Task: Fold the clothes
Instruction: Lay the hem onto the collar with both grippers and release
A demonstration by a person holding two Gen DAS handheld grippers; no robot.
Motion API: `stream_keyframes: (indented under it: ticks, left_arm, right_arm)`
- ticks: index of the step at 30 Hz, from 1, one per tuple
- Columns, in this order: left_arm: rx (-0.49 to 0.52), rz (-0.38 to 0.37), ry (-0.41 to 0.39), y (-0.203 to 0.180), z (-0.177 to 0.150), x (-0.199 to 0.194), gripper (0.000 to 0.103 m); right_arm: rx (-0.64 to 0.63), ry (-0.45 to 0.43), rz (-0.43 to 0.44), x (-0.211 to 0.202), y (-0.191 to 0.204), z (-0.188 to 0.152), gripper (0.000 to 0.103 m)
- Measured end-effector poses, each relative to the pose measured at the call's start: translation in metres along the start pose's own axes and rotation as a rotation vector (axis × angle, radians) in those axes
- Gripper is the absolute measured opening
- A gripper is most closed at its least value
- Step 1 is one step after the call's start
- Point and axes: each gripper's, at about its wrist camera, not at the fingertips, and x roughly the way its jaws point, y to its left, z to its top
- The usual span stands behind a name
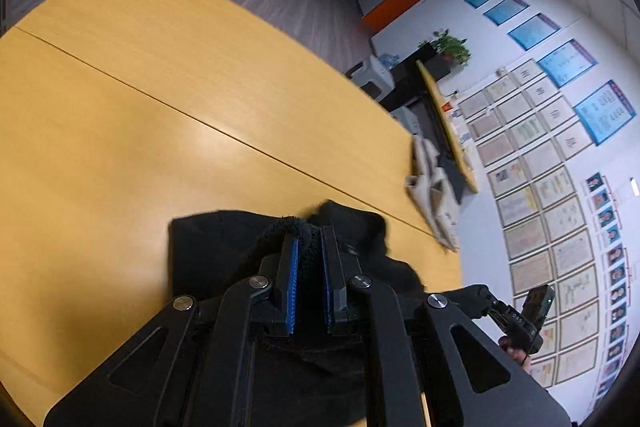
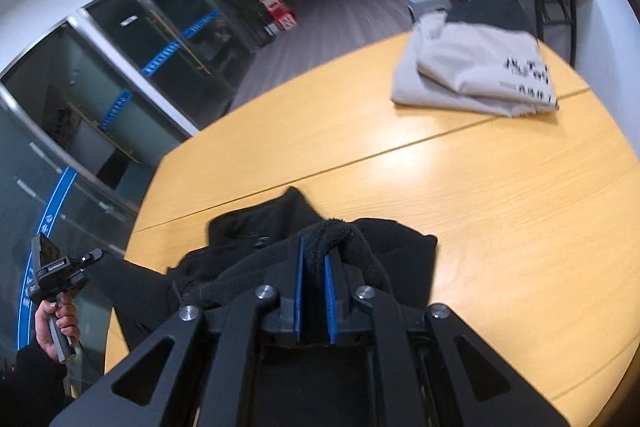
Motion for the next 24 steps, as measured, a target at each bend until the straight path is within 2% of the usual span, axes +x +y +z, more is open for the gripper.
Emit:
stream_keyframes:
  ticks: [3, 7, 9, 11, 12, 13, 14, 15, 16, 18, 19, 20, 22, 24]
  left_arm:
    - [0.021, 0.031, 0.023, 0.017, 0.007, 0.023, 0.009]
    - [0.05, 0.071, 0.052, 0.039, 0.017, 0.054, 0.011]
    - [0.105, 0.075, 0.06, 0.035, 0.018, 0.059, 0.012]
    - [0.166, 0.075, 0.059, 0.029, 0.019, 0.054, 0.018]
    - [0.197, 0.072, 0.054, 0.026, 0.02, 0.048, 0.027]
    - [0.234, 0.083, 0.03, 0.023, 0.02, 0.036, 0.047]
    - [0.271, 0.104, -0.008, 0.02, 0.02, 0.023, 0.059]
    - [0.306, 0.123, -0.046, 0.017, 0.021, 0.009, 0.081]
    - [0.324, 0.122, -0.073, 0.017, 0.022, -0.005, 0.085]
    - [0.352, 0.104, -0.096, 0.021, 0.026, -0.024, 0.086]
    - [0.362, 0.113, -0.097, 0.024, 0.028, -0.029, 0.086]
    - [0.367, 0.124, -0.096, 0.028, 0.029, -0.031, 0.086]
    - [0.358, 0.126, -0.076, 0.037, 0.03, -0.027, 0.086]
    - [0.355, 0.118, -0.036, 0.044, 0.029, -0.015, 0.086]
  right_arm:
    - [0.03, 0.029, 0.0, 0.032, -0.027, 0.004, 0.009]
    - [-0.033, 0.075, -0.003, 0.066, -0.045, 0.008, 0.009]
    - [-0.065, 0.102, -0.002, 0.078, -0.05, 0.011, 0.009]
    - [-0.125, 0.122, 0.009, 0.077, -0.047, 0.012, 0.011]
    - [-0.159, 0.131, 0.016, 0.075, -0.044, 0.013, 0.012]
    - [-0.194, 0.14, 0.024, 0.072, -0.041, 0.015, 0.013]
    - [-0.231, 0.142, 0.038, 0.068, -0.037, 0.015, 0.016]
    - [-0.265, 0.145, 0.051, 0.064, -0.034, 0.016, 0.017]
    - [-0.282, 0.15, 0.06, 0.061, -0.032, 0.017, 0.02]
    - [-0.291, 0.159, 0.075, 0.056, -0.031, 0.019, 0.035]
    - [-0.284, 0.131, 0.057, 0.051, -0.033, 0.021, 0.062]
    - [-0.274, 0.1, 0.044, 0.046, -0.035, 0.023, 0.08]
    - [-0.231, 0.022, 0.07, 0.03, -0.043, 0.03, 0.081]
    - [-0.223, 0.001, 0.075, 0.023, -0.049, 0.036, 0.083]
